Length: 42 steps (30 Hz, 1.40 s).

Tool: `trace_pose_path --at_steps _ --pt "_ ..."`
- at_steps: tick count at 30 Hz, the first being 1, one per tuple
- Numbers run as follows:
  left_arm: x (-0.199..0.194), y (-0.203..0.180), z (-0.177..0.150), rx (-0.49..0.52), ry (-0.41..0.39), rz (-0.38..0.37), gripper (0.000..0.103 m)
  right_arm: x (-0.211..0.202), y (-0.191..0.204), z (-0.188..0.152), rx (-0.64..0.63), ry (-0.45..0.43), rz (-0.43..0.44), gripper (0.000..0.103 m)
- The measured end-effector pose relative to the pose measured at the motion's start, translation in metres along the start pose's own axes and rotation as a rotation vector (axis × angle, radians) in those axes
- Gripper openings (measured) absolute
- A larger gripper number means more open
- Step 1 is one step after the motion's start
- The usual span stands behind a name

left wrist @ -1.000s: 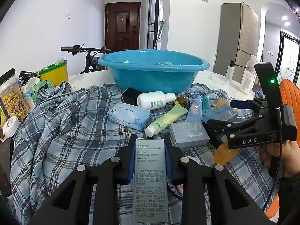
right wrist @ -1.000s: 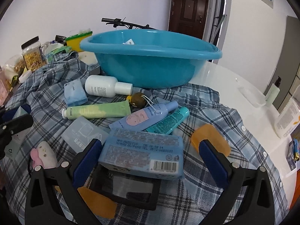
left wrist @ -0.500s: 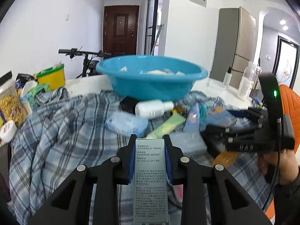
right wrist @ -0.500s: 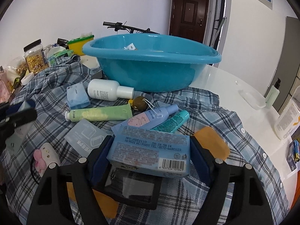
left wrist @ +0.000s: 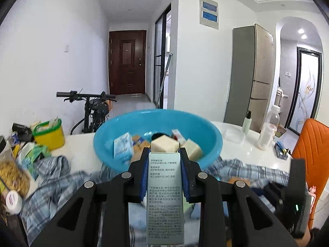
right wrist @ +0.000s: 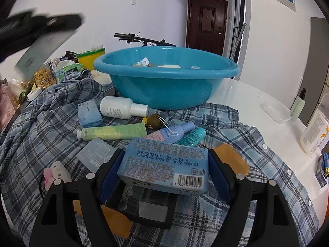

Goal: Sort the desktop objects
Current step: 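Carry the carton to the basin with the left tool while the right tool carries the blue box there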

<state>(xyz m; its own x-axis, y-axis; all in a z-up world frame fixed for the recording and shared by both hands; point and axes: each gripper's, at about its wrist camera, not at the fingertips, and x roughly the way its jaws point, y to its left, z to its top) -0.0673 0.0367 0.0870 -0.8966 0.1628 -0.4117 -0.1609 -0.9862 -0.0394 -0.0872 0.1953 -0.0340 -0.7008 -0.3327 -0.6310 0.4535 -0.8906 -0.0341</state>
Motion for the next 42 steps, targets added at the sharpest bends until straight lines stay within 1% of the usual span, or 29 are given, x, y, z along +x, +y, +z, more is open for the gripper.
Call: trace_pose_path --at_steps 3,8,13,17,25,31,42 --pt "0.022 -0.003 0.012 0.000 0.009 -0.009 0.029 -0.001 0.000 0.000 0.001 -0.006 -0.001 0.078" --pt "0.054 -0.004 0.023 0.003 0.022 -0.018 0.029 -0.004 -0.001 0.000 0.005 -0.018 -0.008 0.078" --pt "0.075 0.007 0.017 -0.033 0.024 -0.022 0.029 -0.009 -0.002 -0.001 0.010 -0.046 -0.016 0.078" --pt "0.087 0.012 0.008 -0.044 0.058 -0.012 0.029 -0.011 -0.003 -0.001 0.010 -0.058 -0.026 0.078" --pt "0.081 0.004 0.007 -0.018 0.039 -0.015 0.029 -0.014 -0.004 -0.001 0.012 -0.074 -0.029 0.078" --pt "0.082 0.007 0.006 -0.026 0.045 -0.011 0.029 -0.015 -0.005 -0.001 0.016 -0.080 -0.029 0.078" --pt "0.080 0.012 0.009 -0.044 0.026 -0.003 0.029 -0.018 -0.005 -0.002 0.012 -0.091 -0.034 0.078"
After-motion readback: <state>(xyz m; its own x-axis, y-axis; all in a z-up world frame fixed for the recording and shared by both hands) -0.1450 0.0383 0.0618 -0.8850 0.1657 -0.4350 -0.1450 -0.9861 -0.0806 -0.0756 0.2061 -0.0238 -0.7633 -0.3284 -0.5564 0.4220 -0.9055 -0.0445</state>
